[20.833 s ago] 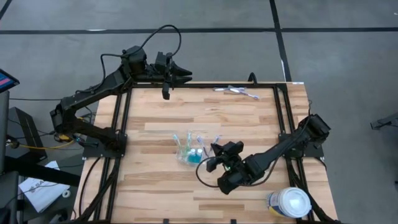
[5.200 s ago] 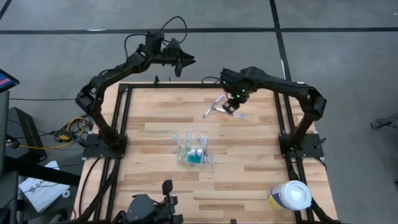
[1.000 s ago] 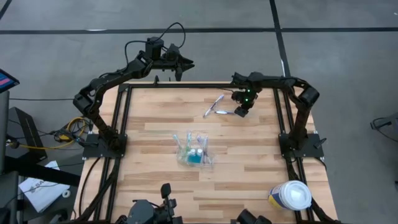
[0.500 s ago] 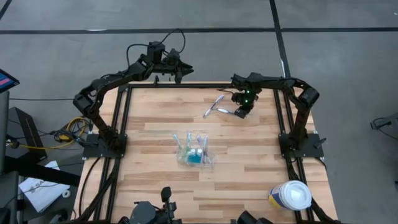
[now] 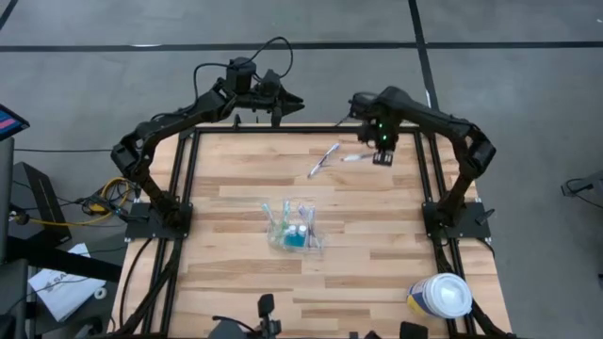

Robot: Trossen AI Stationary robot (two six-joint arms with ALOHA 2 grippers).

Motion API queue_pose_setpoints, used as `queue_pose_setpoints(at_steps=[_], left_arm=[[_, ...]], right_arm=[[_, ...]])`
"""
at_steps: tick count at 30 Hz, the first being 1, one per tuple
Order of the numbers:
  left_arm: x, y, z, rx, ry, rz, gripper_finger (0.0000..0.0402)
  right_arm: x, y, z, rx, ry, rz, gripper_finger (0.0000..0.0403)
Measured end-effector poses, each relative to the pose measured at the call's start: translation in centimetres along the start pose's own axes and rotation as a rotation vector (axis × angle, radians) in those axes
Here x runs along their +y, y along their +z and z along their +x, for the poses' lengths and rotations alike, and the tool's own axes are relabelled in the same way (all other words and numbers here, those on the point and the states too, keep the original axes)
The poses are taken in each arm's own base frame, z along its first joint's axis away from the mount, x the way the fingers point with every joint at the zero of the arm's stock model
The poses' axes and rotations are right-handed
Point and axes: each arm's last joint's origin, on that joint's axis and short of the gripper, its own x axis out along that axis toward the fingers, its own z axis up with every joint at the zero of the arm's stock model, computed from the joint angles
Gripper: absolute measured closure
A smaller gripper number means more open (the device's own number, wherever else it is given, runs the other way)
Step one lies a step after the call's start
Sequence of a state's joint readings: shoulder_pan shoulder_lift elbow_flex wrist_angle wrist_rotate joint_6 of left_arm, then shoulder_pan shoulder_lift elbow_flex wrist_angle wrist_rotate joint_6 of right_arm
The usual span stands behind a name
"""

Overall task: Pick & Place toothbrushing station
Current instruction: Put the purple toothbrush into the transparent organizer

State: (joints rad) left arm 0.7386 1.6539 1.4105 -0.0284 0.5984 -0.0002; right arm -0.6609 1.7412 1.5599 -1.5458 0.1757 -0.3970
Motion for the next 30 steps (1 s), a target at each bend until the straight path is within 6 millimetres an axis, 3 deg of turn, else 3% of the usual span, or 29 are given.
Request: queue_pose_setpoints(at_steps=[8,14,17,22,30], left_arm=[[0.1,0.6,-0.3,0.025,0.002,-0.038,0.0296],[0.4,0.6,-0.6,0.018,-0.029,-0.111,0.0296],[0.4,0.6,-0.6,0.019,-0.046,-0.135,0.0296],[0.2,0.6,-0.6,0.022,-0.096,-0.14,0.0295],[0.5,0.5,-1.1,0.048,-0.199,-0.282,0.026]], right_arm=[[-1.5,-1.1,-10.0,-0.305,-0.249,-0.052,0.0403],[-0.3,-0.9,-14.5,-0.473,-0.344,-0.124,0.0403],[0.6,0.0,-15.2,-0.494,-0.365,-0.193,0.0403],[2.3,2.6,-14.3,-0.444,-0.377,-0.287,0.0403],[2.9,4.8,-13.4,-0.425,-0.401,-0.355,0.0403]])
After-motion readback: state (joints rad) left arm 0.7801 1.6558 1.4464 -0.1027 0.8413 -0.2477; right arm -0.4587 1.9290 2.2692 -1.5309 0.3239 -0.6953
